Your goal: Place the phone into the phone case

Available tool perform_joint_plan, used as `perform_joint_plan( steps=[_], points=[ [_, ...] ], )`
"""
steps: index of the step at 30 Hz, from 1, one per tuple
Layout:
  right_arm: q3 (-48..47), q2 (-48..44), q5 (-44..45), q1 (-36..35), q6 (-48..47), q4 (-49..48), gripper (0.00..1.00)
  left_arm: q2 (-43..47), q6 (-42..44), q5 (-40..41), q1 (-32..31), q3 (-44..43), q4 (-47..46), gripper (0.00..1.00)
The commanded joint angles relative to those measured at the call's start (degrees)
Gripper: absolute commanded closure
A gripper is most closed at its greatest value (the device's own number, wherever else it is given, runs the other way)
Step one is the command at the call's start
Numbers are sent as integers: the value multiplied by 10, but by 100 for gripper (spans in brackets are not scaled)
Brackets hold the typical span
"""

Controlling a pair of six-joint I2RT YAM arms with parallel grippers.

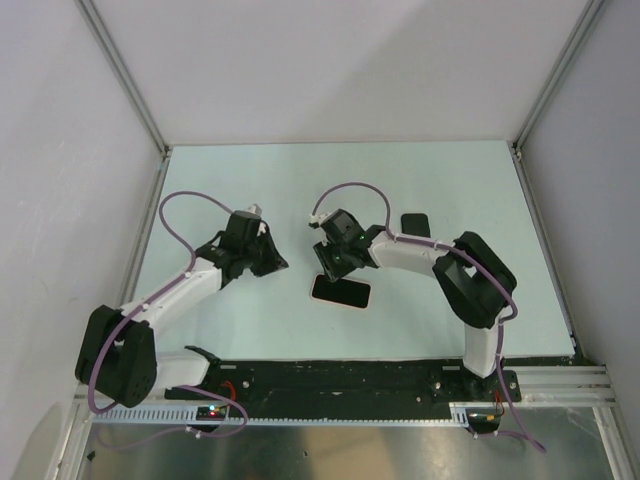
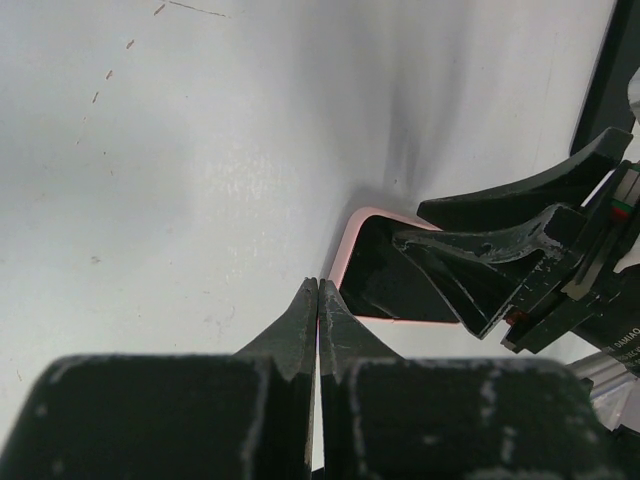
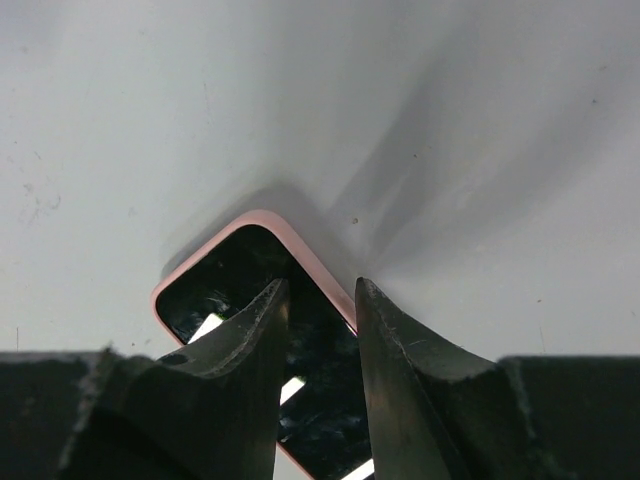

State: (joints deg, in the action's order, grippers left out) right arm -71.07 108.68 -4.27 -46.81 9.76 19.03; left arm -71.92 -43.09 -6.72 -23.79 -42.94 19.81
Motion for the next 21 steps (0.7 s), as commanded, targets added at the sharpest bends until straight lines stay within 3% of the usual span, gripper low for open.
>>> perform_joint_plan(
  steps=[1,13,21],
  points=[
    [-20,15,-3,-8,-11,6,62,10,5,-9,5,-3,-5,100],
    [30,51,52,-25,-2,6,73,1,8,-9,6,-9,-4,100],
    [39,48,22,-20,20,8,74,-3,10,-12,9,-15,-4,100]
  ],
)
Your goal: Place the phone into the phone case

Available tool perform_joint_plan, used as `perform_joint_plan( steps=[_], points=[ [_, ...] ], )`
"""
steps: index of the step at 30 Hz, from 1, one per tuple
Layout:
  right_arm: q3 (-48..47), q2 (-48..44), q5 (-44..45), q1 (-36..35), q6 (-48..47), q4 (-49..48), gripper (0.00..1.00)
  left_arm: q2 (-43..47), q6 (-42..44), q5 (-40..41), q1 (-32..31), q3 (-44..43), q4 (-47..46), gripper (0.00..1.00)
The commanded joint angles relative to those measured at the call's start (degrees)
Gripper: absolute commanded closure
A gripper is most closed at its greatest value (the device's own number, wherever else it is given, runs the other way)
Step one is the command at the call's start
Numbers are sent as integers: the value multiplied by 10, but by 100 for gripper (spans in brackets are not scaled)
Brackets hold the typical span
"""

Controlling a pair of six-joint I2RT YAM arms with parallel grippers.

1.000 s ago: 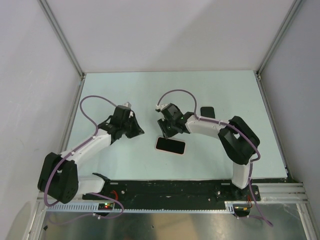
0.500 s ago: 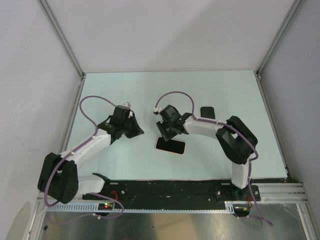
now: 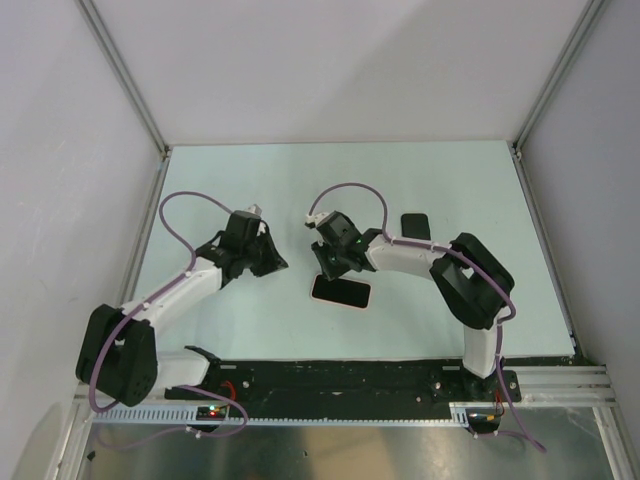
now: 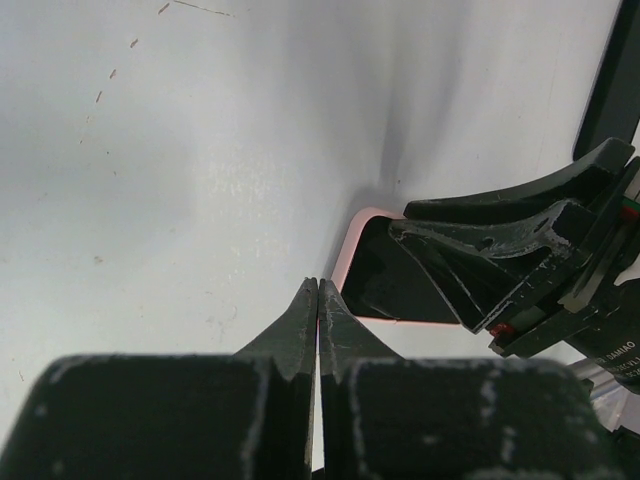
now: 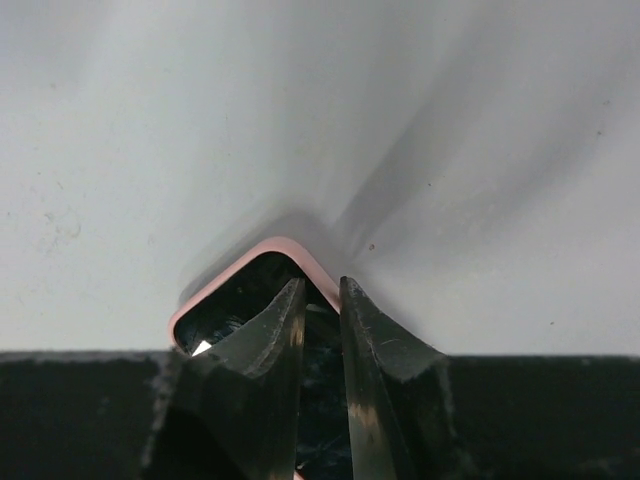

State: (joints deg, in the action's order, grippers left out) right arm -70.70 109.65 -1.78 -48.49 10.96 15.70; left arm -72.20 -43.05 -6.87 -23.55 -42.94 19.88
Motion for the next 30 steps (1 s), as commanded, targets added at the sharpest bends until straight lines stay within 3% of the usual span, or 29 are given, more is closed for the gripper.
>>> perform_joint_plan(
  steps=[1,8,14,18,30],
  points=[
    [35,31,-8,-2,8,38,68,-1,11,-11,7,-16,-4,100],
    [24,-61,-66,38,-8,13,24,7,11,-17,8,-28,-3,100],
    [37,-107,-93,40,-89,21,3,15,12,-28,10,-38,-2,100],
    [63,-110,-109,27,-127,28,1,18,12,-38,9,-43,-3,100],
    [118,-114,-15,-15,-142,32,1,29,24,-71,10,-40,-3,100]
  ],
)
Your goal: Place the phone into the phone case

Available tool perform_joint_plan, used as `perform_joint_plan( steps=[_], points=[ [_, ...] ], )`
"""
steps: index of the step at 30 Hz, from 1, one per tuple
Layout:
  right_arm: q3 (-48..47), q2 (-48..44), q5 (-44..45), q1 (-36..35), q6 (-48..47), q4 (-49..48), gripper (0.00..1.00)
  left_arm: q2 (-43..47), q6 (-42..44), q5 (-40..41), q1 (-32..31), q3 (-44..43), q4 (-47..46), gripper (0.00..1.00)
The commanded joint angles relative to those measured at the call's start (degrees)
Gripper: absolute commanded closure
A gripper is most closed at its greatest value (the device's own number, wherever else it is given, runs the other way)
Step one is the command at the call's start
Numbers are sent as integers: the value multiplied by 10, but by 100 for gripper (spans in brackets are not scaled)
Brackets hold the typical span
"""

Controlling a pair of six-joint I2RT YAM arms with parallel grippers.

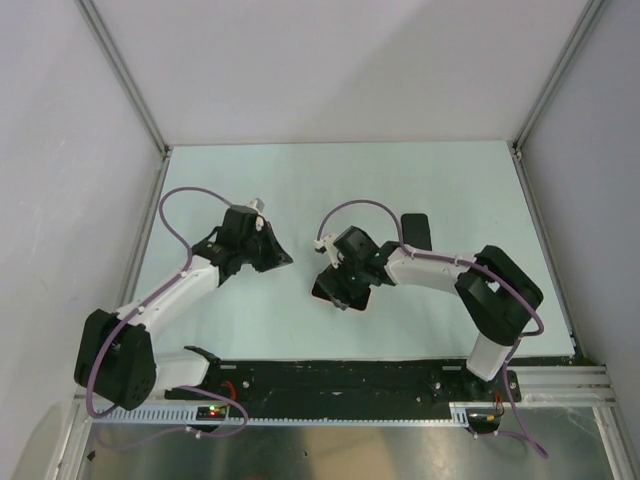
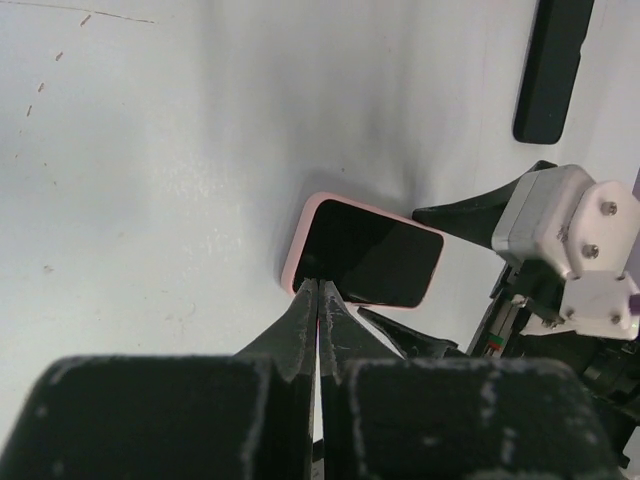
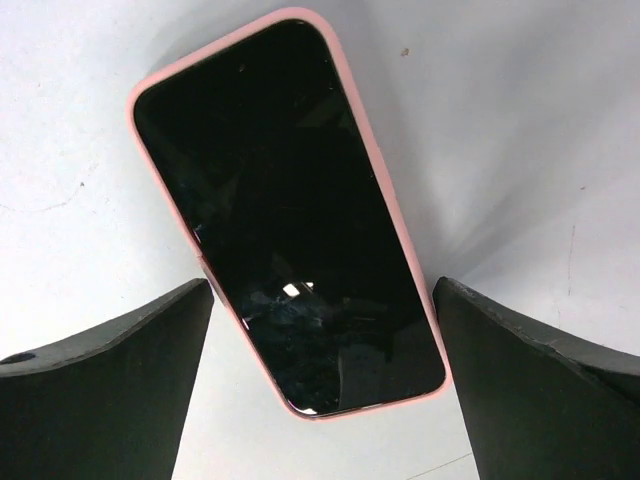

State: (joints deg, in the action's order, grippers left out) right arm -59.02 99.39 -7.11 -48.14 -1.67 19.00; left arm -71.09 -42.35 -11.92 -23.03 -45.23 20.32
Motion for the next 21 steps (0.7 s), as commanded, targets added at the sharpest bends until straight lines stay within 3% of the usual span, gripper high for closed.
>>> perform_joint_plan(
  steps=[1,8,12,14,17,21],
  points=[
    [2,-7,47,-24,-15,0,1,19,17,-21,5,-15,-7,100],
    [2,19,138,-44,-2,-4,1,34,19,-22,9,-7,-7,100],
    [2,26,140,-46,10,-3,11,36,19,-21,12,-6,-7,100],
    [2,25,138,-47,28,-3,22,36,19,-20,13,-6,-7,100],
    [2,14,142,-43,55,-9,50,36,17,-19,15,-8,-7,100],
    [-38,10,194,-20,119,12,59,36,15,-15,16,-10,-7,100]
  ],
)
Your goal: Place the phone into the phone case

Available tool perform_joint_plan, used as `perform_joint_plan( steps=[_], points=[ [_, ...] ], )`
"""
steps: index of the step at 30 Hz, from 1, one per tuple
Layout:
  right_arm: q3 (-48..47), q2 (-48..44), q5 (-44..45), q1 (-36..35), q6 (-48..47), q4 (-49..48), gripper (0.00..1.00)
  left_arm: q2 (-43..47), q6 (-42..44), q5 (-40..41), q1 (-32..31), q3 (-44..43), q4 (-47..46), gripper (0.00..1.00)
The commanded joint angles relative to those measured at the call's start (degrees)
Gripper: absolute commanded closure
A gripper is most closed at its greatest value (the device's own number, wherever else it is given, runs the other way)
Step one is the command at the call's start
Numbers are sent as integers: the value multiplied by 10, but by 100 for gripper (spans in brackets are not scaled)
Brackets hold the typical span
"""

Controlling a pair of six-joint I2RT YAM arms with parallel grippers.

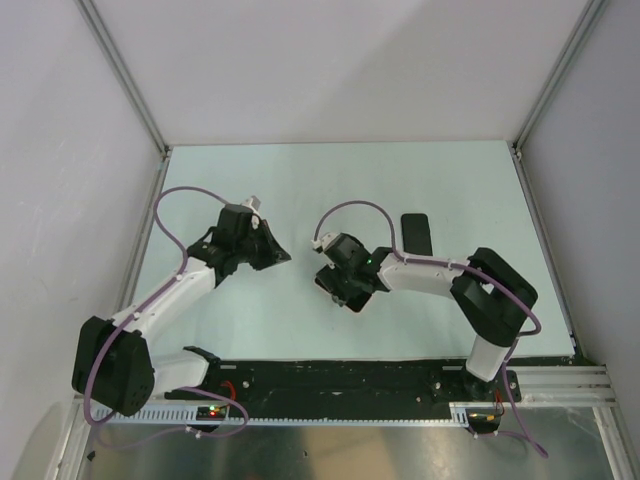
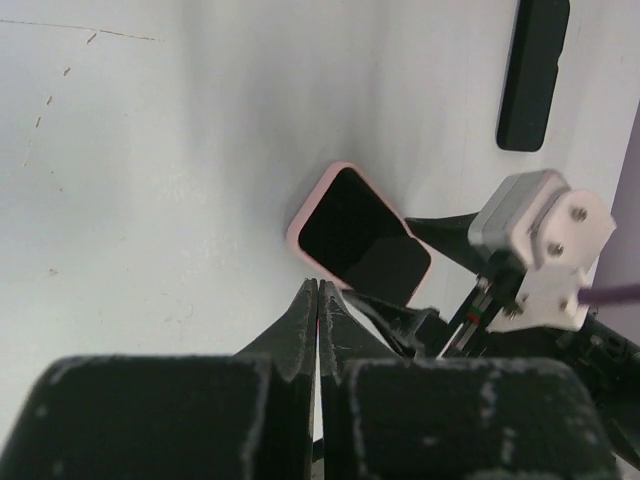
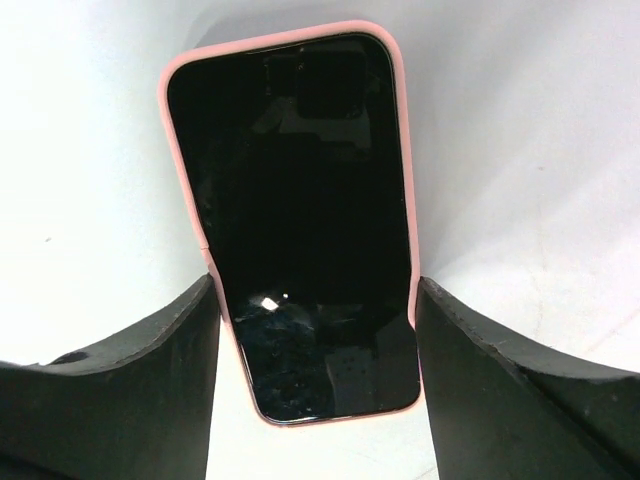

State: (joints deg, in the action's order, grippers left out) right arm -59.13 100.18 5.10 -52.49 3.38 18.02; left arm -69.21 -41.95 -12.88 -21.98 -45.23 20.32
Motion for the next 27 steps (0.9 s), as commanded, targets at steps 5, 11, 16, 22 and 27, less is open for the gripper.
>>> perform_joint_plan(
  steps=[5,11,16,22,27],
  points=[
    [-140,33,143,68,168,95,72,13,10,-3,7,-12,-7,100],
    [-237,89,174,121,251,161,76,11,9,0,7,-11,-7,100],
    [-257,115,195,149,289,171,76,10,10,0,7,-12,-7,100],
    [-245,129,193,176,316,163,75,5,9,-3,7,-13,-7,100],
    [-235,138,187,187,330,152,74,4,9,0,7,-14,-7,100]
  ],
)
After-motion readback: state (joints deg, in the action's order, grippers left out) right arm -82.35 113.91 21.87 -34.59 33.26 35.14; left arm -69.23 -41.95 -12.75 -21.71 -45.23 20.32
